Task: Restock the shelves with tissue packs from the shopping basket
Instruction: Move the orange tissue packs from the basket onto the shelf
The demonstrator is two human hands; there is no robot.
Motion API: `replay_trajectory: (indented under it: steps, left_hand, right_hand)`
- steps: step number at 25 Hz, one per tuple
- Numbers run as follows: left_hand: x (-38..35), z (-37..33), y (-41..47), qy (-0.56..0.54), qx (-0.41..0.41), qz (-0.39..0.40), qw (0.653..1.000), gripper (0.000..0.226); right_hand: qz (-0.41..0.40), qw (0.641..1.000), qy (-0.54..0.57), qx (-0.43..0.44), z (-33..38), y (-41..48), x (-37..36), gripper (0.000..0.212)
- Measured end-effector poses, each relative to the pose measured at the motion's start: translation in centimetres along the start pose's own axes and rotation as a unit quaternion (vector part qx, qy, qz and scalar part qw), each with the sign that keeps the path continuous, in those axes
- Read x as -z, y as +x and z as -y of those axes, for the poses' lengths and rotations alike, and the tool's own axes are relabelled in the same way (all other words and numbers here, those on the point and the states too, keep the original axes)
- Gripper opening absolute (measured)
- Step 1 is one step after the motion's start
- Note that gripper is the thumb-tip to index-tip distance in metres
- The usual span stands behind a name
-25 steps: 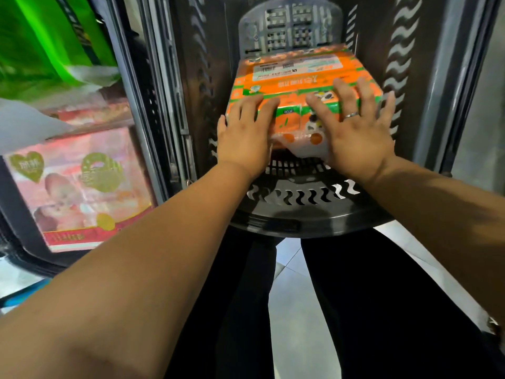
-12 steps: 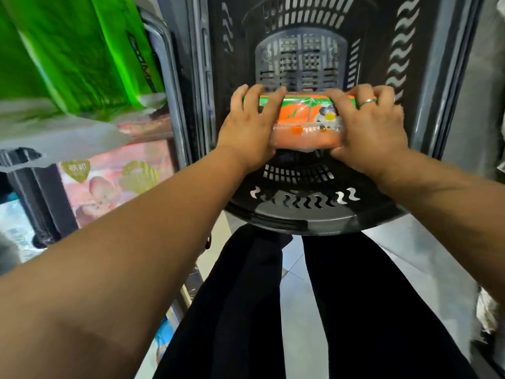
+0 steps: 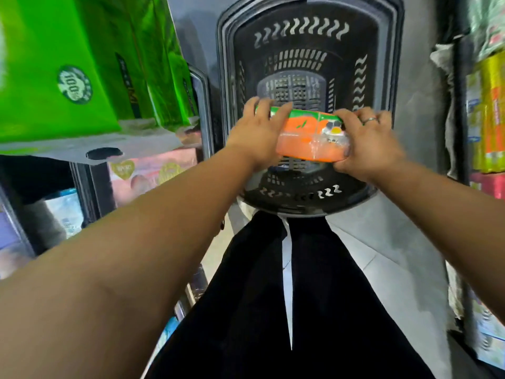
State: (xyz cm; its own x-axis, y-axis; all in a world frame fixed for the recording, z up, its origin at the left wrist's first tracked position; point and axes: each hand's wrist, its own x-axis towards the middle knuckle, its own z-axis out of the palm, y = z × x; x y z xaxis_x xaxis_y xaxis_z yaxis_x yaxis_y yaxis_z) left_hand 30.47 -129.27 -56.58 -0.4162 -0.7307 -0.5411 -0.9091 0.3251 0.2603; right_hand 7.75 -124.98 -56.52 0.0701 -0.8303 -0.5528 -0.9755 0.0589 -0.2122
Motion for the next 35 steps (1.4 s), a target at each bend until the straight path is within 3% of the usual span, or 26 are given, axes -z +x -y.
replay_trajectory:
  steps: [6,12,19,24,28,35]
  left_hand:
    - [7.0,2.1,-7.6,-0.169,-0.03,-0.059,0.983,0.1]
    - [13.9,1.9,-17.2,-0.33,-0.079,-0.201,0.919,0.093]
    - [17.6,-1.9,-28.5,-0.414,0.08,-0.267,0.866,0.081]
    - [16.5,-5.3,-37.6,-0.474,0.203,-0.345,0.784,0.078]
    - [14.2,-8.8,-44.5,-0.501,0.26,-0.412,0.716,0.075]
    - [9.4,-12.7,-56.8,-0.554,0.341,-0.531,0.543,0.068]
  right_hand:
    - [-0.037,0.997,0.065,0.027,3.0,-6.0,7.4,0.098]
    - [-0.017,0.987,0.103,0.121,6.6,-12.5,18.0,0.104]
    - [0.01,0.966,0.084,0.246,10.1,-15.6,22.9,0.106]
    - [-0.015,0.922,0.213,0.323,12.4,-18.8,23.0,0.112]
    - [0.078,0.874,0.377,0.297,14.6,-22.3,21.8,0.117]
    - [0.157,0.851,0.298,0.403,23.1,-29.3,19.8,0.099]
